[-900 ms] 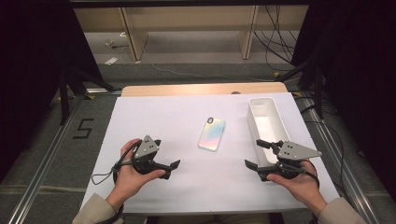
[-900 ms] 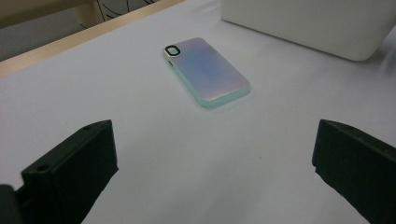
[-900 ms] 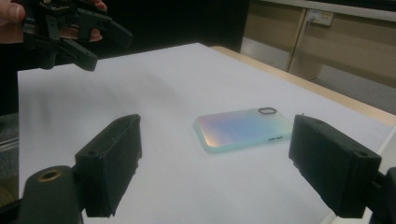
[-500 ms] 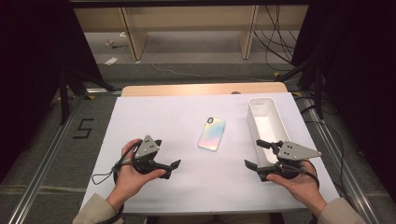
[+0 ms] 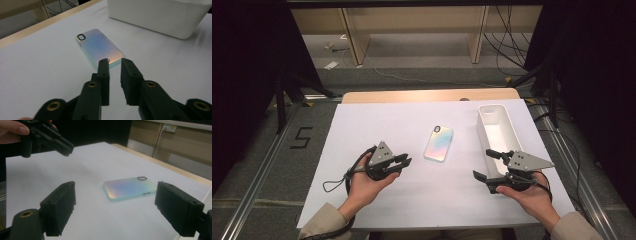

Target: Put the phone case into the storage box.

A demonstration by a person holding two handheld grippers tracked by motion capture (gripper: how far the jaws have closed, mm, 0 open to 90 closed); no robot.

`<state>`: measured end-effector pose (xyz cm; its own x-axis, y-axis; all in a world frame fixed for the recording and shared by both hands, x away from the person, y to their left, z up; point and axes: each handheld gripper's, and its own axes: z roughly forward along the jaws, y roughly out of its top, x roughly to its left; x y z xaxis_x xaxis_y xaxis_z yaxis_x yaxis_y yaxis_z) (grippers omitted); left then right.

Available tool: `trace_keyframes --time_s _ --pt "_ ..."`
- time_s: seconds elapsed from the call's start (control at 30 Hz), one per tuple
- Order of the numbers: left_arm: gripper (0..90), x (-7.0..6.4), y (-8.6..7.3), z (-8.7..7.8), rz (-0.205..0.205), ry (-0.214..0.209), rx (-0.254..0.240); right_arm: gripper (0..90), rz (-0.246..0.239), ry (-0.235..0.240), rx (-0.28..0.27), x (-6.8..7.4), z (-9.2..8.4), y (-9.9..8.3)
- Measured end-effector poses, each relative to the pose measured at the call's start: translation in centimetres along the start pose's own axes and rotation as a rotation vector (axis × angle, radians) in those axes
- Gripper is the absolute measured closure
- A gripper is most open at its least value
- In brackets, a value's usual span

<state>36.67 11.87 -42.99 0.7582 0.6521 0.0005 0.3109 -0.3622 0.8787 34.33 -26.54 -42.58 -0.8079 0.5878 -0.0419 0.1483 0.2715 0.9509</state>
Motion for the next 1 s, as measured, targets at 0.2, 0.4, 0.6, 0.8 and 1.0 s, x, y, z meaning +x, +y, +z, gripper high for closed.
trace_keyframes --time_s 0.2,0.4,0.6,0.8,1.0 --pt "89.8 -0.9 1.3 2.7 0.011 -0.032 0.046 18.0 0.007 -0.002 0.0 -0.1 0.0 -0.1" --pt "89.9 -1.5 1.9 4.7 -0.008 -0.049 0.074 18.2 0.015 -0.007 0.001 -0.1 -0.2 -0.2" --pt "89.9 -1.7 2.4 6.9 -0.016 -0.057 0.103 18.4 0.017 -0.013 0.002 -0.1 -0.3 -0.3" --pt "89.9 -2.2 2.8 9.6 -0.003 -0.067 0.137 18.5 0.019 -0.016 0.002 -0.1 -0.3 -0.3" --pt "89.9 -3.0 2.9 12.3 0.008 -0.073 0.181 18.5 0.019 -0.013 -0.001 -0.1 -0.4 -0.3"
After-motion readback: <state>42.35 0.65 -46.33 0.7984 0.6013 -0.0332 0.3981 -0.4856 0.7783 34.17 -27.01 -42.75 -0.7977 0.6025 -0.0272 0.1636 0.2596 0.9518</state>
